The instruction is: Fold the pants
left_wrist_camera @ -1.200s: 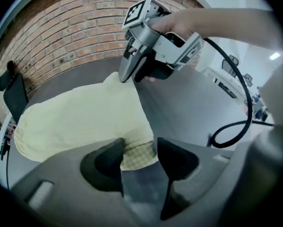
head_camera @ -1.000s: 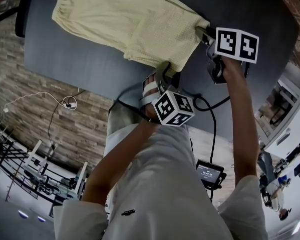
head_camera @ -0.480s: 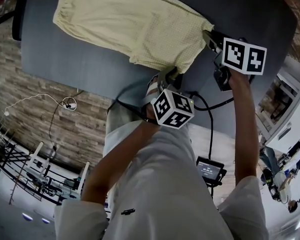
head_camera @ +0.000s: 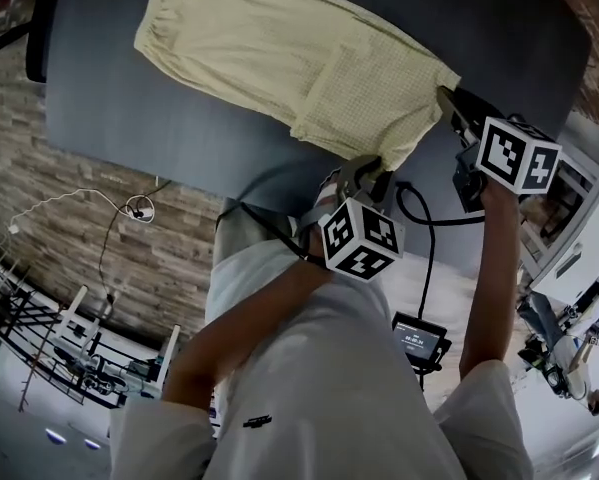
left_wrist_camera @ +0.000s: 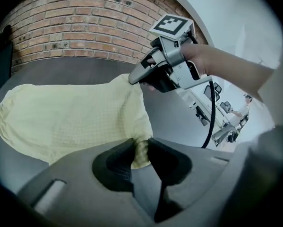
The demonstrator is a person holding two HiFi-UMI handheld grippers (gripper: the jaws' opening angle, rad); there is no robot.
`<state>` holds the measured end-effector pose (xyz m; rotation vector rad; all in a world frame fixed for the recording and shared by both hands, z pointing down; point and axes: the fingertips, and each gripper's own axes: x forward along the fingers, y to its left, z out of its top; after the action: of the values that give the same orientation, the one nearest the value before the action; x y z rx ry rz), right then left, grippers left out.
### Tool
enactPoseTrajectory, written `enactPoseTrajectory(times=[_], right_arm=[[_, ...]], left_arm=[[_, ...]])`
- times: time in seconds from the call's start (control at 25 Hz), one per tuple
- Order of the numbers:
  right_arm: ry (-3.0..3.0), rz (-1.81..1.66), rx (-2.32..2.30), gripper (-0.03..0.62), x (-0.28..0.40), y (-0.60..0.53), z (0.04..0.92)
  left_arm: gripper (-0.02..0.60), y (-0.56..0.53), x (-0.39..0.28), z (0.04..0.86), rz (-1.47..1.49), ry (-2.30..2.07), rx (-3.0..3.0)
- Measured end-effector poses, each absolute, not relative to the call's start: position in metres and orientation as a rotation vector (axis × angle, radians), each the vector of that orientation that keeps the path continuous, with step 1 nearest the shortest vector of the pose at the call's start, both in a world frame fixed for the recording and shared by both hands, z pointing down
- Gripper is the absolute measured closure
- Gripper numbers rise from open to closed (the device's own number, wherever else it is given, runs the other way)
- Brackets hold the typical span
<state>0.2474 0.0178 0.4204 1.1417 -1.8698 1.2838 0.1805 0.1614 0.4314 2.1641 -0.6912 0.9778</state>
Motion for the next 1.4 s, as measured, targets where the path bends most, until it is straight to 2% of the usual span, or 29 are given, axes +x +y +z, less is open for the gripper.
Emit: enactPoseTrajectory(times=[0.84, 1.4], right_arm=[[-1.971, 1.111, 1.242, 0.543, 0.187, -0.015, 0.334], [-2.066, 1.048, 1.215, 0.542, 0.086, -0.064, 0.326]], left_arm=[[0.482, 0.127, 0.116, 0.342, 0.715, -0.663, 2.208], [0.482, 0.075, 0.011, 0.339, 0.653, -0.832, 2.173]])
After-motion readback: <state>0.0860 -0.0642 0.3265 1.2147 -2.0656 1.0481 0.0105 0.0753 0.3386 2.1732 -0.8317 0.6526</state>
